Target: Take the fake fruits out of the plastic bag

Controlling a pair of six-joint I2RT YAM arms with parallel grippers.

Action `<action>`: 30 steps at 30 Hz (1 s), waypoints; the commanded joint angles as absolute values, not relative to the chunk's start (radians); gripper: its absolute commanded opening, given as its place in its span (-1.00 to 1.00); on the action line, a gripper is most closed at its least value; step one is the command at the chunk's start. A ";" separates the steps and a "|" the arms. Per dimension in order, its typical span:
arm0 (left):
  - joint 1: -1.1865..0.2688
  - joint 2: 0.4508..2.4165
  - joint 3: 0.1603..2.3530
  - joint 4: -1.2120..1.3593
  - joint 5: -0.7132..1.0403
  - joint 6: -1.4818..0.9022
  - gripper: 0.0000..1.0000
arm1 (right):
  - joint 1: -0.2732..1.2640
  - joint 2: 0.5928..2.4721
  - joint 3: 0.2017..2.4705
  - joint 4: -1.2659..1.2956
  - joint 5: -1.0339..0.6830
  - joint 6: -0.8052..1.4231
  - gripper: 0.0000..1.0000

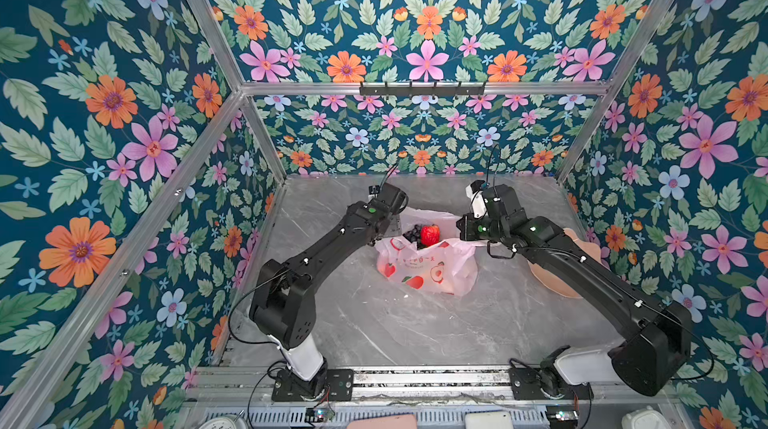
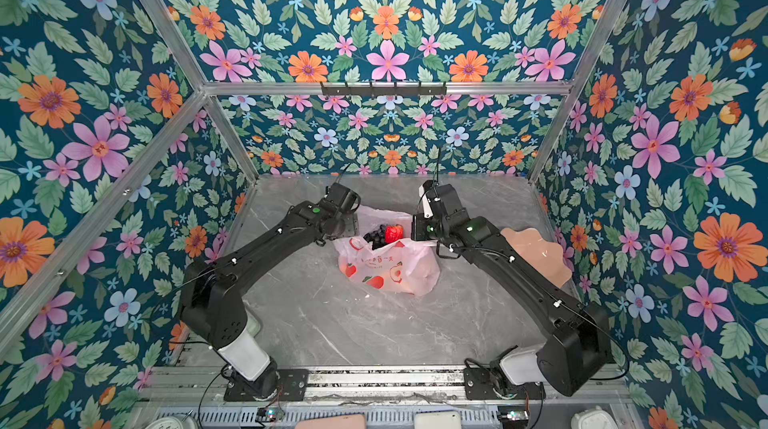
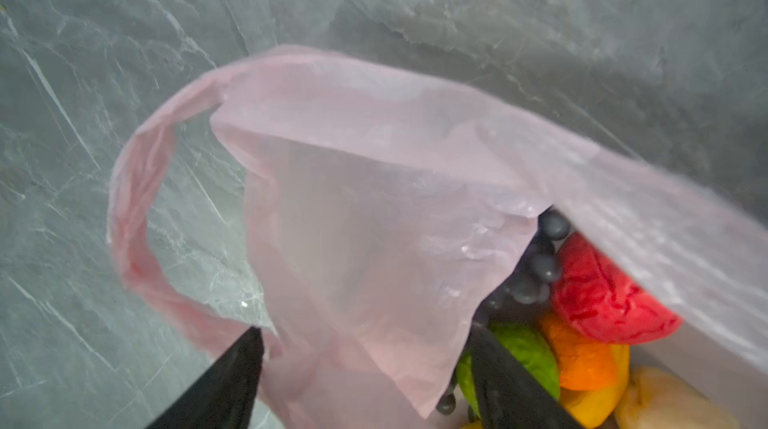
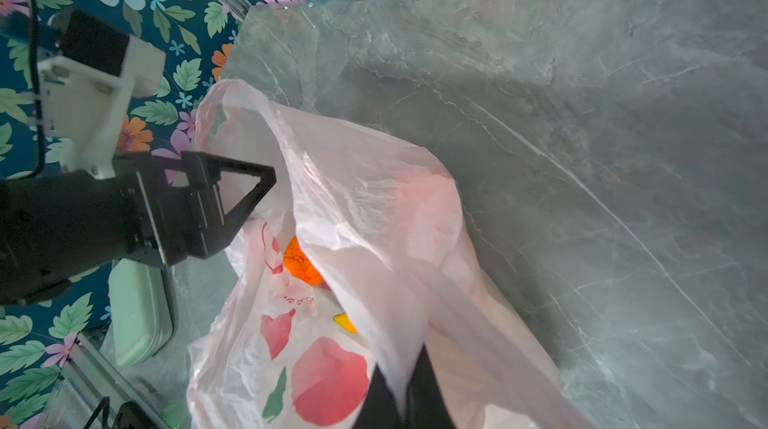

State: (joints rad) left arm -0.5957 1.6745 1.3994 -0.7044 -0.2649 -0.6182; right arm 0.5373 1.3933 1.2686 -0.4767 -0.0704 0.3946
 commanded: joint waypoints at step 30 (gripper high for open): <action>-0.585 1.273 0.701 0.031 0.014 -0.442 -1.00 | 0.231 1.669 1.451 -0.374 -0.287 0.562 0.38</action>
State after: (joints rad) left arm -0.5743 1.2694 0.7002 0.0002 0.0418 -0.4603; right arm 0.2264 1.7023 1.4380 -0.2596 -0.4061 0.6304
